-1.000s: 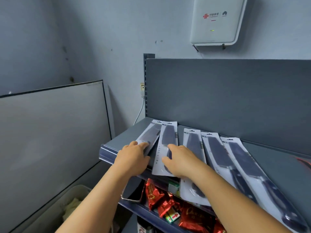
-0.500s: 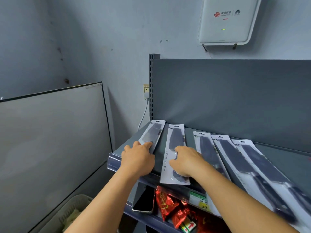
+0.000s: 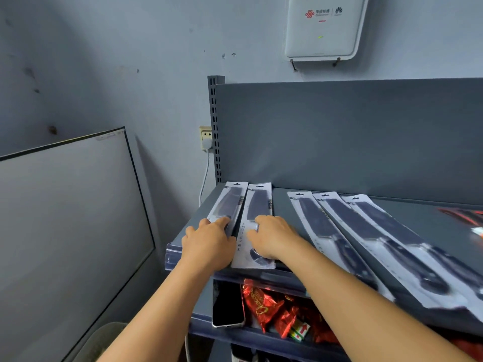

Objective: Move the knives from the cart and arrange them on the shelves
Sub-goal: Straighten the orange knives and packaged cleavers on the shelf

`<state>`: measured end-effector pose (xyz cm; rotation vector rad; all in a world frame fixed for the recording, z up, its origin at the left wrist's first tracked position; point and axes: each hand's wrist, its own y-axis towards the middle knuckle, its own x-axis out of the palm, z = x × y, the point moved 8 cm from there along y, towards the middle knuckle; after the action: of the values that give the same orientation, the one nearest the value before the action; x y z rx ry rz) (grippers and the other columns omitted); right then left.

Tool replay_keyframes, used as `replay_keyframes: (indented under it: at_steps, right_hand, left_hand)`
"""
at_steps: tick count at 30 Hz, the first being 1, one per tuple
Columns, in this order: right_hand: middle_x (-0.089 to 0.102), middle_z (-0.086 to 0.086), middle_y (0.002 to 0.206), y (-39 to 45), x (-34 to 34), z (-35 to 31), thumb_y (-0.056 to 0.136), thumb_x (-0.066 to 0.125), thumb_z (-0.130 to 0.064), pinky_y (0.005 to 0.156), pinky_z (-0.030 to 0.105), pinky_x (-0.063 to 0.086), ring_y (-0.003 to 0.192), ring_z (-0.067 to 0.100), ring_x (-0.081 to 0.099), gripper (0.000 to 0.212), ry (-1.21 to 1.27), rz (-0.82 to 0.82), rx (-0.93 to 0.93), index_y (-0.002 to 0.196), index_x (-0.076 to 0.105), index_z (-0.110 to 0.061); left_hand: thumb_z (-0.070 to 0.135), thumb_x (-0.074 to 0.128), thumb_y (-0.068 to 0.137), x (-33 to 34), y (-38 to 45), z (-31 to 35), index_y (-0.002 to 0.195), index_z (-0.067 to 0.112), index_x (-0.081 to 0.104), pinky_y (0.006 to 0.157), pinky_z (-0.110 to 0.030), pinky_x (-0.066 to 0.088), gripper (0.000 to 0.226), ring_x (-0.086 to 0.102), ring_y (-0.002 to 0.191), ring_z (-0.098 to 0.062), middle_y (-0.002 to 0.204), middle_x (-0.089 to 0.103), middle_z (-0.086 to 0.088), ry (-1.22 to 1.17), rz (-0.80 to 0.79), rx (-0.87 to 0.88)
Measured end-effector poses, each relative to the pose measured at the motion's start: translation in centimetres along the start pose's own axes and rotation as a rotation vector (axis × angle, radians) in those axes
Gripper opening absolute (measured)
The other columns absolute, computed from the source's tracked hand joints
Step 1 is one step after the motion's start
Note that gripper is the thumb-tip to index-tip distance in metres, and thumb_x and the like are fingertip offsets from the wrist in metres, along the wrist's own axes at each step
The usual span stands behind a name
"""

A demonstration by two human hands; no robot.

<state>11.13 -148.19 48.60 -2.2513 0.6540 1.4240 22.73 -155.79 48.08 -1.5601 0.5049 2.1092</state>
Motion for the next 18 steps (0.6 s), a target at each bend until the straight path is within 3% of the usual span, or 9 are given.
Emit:
replay_keyframes:
  at_steps: [4, 7, 12, 18]
  right_hand:
    - [0.042, 0.009, 0.139, -1.9, -1.9, 1.1, 0.1, 0.031, -0.035, 0.089, 0.04, 0.043, 0.118, 0.032, 0.048, 0.042, 0.059, 0.053, 0.0, 0.138, 0.038, -0.019]
    - [0.037, 0.007, 0.146, -3.9, -4.8, 3.3, 0.1, 0.034, -0.028, 0.1, 0.04, 0.04, 0.129, 0.03, 0.041, 0.045, 0.05, 0.163, -0.018, 0.144, 0.033, -0.019]
    - [0.033, 0.004, 0.15, -6.5, -8.1, 11.3, 0.096, 0.041, -0.014, 0.105, 0.038, 0.036, 0.136, 0.029, 0.031, 0.05, -0.007, 0.23, 0.107, 0.144, 0.034, -0.024]
    - [0.036, 0.009, 0.148, -8.8, -8.1, 20.9, 0.097, 0.038, -0.03, 0.107, 0.042, 0.034, 0.135, 0.036, 0.027, 0.05, -0.154, 0.085, 0.298, 0.145, 0.028, -0.023]
  left_hand:
    - [0.047, 0.041, 0.092, -1.4, -1.2, 1.7, 0.139, 0.033, 0.036, 0.103, -0.042, 0.031, 0.05, 0.037, 0.124, -0.034, 0.136, 0.047, -0.003, 0.113, 0.133, 0.061]
    - [0.046, 0.044, 0.094, -1.9, -3.3, 5.7, 0.147, 0.025, 0.026, 0.113, -0.036, 0.024, 0.061, 0.027, 0.137, -0.028, 0.148, 0.036, -0.001, -0.04, 0.223, 0.25]
    - [0.046, 0.048, 0.094, 1.0, -8.5, 14.7, 0.151, 0.027, 0.017, 0.113, -0.032, 0.024, 0.068, 0.019, 0.142, -0.02, 0.153, 0.026, 0.003, -0.218, 0.075, 0.539]
    - [0.066, 0.046, 0.085, 6.4, -10.9, 21.0, 0.15, 0.032, 0.019, 0.117, -0.045, 0.016, 0.078, 0.004, 0.146, -0.029, 0.158, 0.011, -0.005, -0.015, -0.101, 0.558]
